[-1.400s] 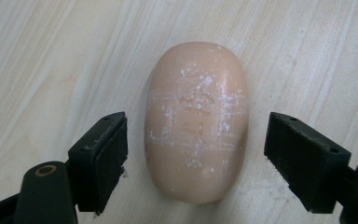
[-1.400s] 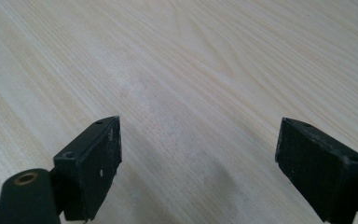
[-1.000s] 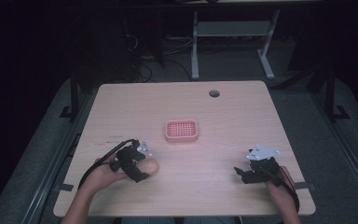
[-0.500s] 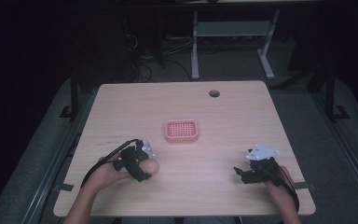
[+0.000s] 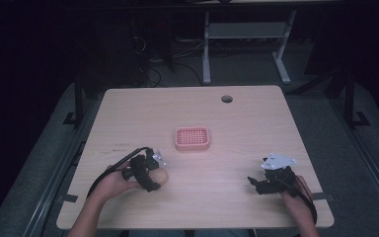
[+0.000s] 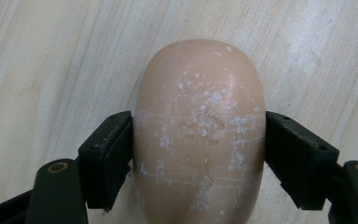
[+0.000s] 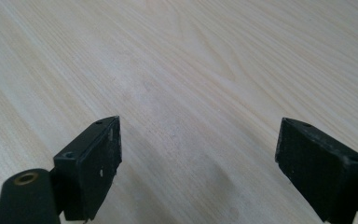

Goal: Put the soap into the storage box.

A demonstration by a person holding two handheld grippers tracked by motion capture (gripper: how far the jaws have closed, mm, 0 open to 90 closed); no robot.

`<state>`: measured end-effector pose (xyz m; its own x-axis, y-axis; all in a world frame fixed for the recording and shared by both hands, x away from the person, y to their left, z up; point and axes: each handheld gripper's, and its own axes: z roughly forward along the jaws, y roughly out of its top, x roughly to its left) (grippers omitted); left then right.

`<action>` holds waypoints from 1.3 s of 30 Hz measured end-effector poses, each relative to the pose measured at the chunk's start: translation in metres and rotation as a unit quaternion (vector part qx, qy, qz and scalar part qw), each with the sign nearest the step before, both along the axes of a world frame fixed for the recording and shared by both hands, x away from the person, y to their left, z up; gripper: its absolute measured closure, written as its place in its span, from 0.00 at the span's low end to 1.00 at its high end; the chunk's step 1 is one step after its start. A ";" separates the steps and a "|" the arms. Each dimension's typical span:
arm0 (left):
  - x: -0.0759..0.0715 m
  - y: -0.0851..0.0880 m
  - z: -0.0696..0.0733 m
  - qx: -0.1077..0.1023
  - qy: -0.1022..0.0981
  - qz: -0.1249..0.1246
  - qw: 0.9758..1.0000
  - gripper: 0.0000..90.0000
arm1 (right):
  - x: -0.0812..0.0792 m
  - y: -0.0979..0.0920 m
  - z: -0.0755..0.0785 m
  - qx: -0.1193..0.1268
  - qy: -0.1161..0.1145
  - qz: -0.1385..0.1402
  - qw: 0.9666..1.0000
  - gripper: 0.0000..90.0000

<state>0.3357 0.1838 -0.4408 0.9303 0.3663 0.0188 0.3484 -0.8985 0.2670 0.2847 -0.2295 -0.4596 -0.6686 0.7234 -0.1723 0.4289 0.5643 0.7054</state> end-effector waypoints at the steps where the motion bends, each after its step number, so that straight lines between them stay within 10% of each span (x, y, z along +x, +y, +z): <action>1: 0.000 0.000 0.000 -0.006 0.003 0.001 1.000 0.31 | 0.000 0.000 0.000 0.000 0.000 0.000 1.000 0.15; 39: 0.014 -0.003 0.015 -0.033 0.007 0.005 0.999 0.36 | 0.000 -0.005 0.001 0.019 -0.002 -0.016 1.000 0.15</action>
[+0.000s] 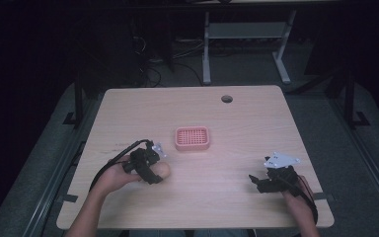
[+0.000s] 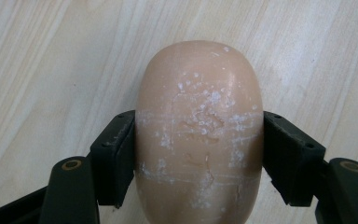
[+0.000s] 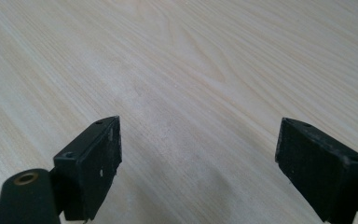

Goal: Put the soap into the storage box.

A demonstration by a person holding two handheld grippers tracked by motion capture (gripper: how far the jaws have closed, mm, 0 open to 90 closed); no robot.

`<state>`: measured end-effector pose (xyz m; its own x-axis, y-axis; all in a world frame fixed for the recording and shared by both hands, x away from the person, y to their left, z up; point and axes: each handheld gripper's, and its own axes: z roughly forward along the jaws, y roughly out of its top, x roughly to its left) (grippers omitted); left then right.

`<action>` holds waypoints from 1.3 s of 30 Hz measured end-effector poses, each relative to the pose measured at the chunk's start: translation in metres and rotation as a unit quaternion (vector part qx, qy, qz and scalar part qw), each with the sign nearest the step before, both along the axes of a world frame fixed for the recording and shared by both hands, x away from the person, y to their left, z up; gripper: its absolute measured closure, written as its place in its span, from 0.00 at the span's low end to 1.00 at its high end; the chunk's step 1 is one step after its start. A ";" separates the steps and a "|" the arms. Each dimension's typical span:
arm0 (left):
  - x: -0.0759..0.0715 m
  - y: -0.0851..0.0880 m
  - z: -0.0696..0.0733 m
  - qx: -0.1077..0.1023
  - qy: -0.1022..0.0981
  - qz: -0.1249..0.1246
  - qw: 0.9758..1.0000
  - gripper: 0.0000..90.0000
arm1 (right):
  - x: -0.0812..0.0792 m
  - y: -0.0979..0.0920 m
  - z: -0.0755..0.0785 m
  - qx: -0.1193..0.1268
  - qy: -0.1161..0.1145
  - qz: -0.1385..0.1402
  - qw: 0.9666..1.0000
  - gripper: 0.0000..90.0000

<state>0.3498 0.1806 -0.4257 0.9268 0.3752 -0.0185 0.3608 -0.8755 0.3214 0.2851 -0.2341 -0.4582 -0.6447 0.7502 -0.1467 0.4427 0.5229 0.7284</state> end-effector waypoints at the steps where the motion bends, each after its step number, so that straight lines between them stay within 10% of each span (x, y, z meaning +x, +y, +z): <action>1: 0.001 -0.001 0.001 0.000 0.002 -0.002 1.000 0.36 | 0.000 0.000 0.000 0.000 0.000 -0.001 1.000 0.15; 39: 0.038 -0.031 0.027 0.003 -0.006 -0.019 1.000 0.36 | 0.003 -0.001 -0.001 0.009 0.003 -0.002 1.000 0.15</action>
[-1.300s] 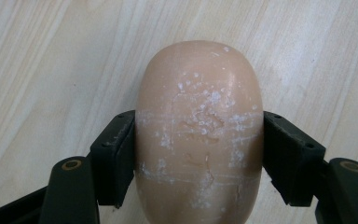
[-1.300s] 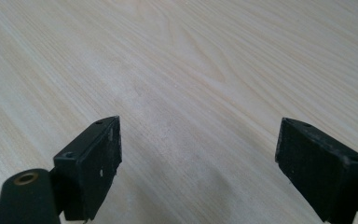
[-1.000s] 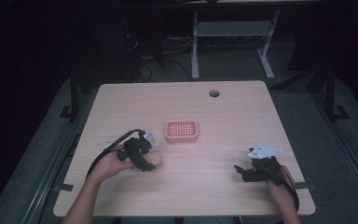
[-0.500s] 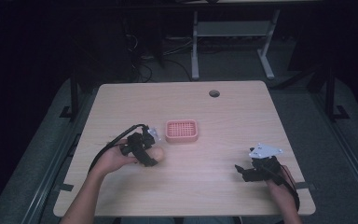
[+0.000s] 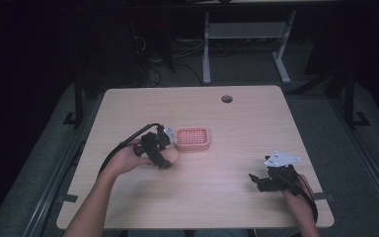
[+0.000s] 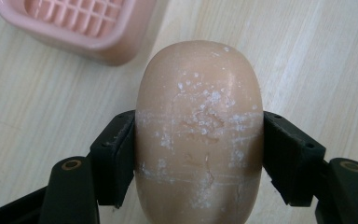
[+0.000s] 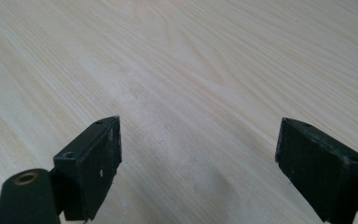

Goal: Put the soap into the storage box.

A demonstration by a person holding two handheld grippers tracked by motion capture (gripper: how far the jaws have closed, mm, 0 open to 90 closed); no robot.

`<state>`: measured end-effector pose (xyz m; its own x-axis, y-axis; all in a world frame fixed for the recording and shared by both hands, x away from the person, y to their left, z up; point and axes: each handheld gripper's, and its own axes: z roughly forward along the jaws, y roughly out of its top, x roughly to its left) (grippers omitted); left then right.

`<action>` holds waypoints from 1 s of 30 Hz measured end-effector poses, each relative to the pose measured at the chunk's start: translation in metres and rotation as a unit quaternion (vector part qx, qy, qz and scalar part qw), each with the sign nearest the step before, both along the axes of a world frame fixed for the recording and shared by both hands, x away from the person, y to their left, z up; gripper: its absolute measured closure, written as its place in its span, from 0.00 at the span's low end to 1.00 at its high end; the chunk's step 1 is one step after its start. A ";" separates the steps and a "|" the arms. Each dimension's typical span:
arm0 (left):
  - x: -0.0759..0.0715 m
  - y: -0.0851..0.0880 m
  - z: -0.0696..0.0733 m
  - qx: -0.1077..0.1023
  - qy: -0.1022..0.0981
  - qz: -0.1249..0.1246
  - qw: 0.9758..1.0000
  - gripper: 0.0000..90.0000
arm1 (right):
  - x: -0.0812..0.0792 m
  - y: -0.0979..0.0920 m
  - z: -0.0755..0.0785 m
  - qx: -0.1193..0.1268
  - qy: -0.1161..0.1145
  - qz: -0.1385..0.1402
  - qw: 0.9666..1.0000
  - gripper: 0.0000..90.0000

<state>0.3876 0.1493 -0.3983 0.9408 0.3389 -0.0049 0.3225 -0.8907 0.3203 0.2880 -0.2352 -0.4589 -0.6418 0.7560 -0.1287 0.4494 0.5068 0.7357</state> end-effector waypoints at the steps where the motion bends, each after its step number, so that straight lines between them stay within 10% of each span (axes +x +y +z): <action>1: 0.001 -0.001 0.001 0.001 0.000 0.000 1.000 0.36 | 0.000 0.000 0.000 0.000 -0.001 0.001 1.000 0.15; 30: 0.036 -0.035 0.016 -0.006 0.004 -0.016 1.000 0.36 | -0.001 -0.004 0.001 0.003 -0.005 0.002 1.000 0.15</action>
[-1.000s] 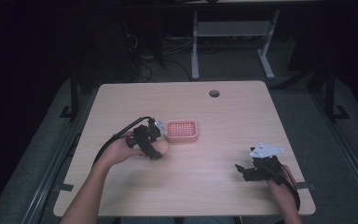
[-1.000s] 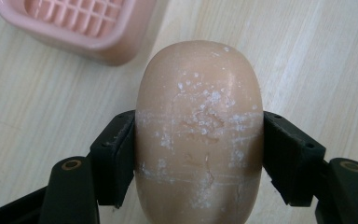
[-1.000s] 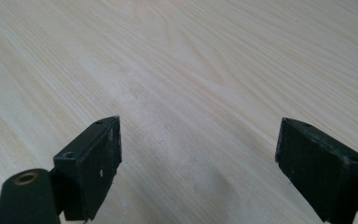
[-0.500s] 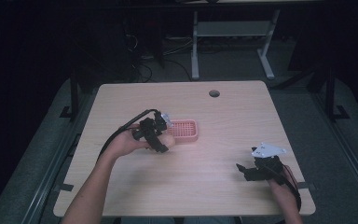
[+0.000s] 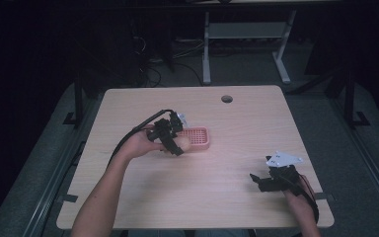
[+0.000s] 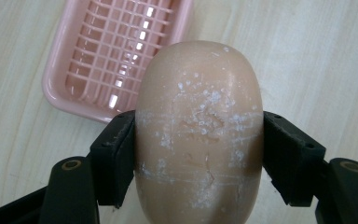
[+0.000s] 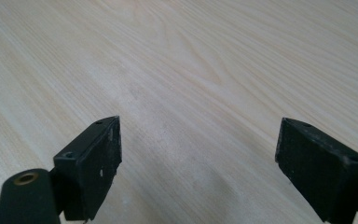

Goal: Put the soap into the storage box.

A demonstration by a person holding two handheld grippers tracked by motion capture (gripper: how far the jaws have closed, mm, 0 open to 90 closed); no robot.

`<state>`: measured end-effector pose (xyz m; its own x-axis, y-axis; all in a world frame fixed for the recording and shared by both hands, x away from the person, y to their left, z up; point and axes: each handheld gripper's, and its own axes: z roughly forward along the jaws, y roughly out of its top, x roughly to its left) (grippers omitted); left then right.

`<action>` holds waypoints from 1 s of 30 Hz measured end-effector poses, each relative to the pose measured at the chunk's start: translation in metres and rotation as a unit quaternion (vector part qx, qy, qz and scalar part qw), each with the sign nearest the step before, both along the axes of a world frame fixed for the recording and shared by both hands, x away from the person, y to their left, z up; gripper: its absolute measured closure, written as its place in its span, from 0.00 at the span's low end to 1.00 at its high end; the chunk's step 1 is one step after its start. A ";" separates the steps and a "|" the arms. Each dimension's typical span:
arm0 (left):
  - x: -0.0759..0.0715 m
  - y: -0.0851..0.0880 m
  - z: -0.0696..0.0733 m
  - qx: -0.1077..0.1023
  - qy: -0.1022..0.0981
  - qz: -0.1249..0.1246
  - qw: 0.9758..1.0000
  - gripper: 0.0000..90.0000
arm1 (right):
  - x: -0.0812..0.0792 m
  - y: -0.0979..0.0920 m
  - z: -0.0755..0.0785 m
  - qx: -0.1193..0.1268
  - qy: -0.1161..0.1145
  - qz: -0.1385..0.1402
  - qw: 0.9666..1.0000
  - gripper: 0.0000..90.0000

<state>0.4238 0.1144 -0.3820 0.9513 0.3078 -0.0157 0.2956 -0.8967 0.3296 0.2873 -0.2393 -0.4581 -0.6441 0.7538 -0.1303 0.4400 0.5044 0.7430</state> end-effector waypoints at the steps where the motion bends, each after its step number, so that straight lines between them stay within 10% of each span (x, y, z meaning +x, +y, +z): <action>1: 0.002 -0.001 -0.001 0.000 0.002 0.001 1.000 0.36 | 0.000 0.000 0.000 0.000 0.001 0.000 1.000 0.15; 30: 0.043 -0.032 0.007 0.005 0.002 -0.009 1.000 0.36 | 0.001 -0.003 0.001 0.004 0.005 0.002 1.000 0.15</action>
